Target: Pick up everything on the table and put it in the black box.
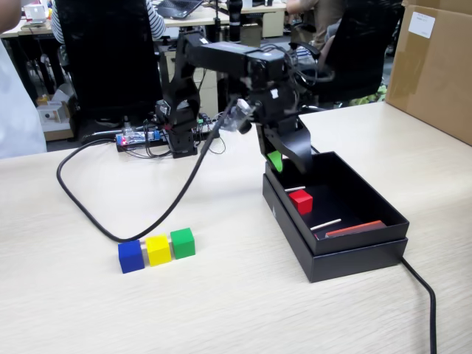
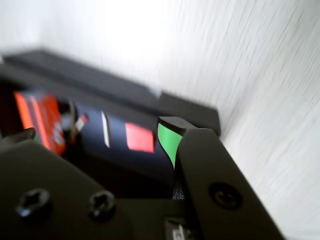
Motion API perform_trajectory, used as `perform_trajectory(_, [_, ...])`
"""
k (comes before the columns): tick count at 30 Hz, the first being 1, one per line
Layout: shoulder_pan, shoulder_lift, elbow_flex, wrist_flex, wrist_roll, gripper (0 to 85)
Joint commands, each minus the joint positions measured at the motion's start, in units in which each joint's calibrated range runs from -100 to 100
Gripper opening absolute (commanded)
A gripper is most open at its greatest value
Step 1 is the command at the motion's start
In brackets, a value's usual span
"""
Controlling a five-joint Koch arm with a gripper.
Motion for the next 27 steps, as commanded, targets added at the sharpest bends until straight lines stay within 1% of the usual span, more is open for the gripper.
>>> perform_trajectory(1, [-2.7, -11.7, 0.9, 0.2, -0.7, 47.7])
perform_trajectory(6, [-7.2, -21.3, -0.4, 0.2, -0.7, 49.3])
perform_trajectory(7, [-8.5, -24.1, -1.3, 0.2, -0.1, 50.1])
perform_trajectory(10, [-11.4, -25.6, -3.7, 0.2, -0.3, 51.9])
perform_trajectory(12, [-13.2, -25.9, -5.8, 0.5, -2.0, 52.0])
perform_trajectory(18, [-19.1, -22.7, -13.8, 11.8, -10.2, 50.7])
perform_trajectory(22, [-21.6, -13.9, -11.0, 12.6, -13.3, 50.1])
perform_trajectory(24, [-22.7, -7.9, -7.7, 12.6, -13.9, 50.0])
perform_trajectory(25, [-23.8, -0.3, -2.9, 12.6, -14.7, 49.1])
perform_trajectory(27, [-24.3, 3.2, -0.4, 12.6, -15.2, 48.4])
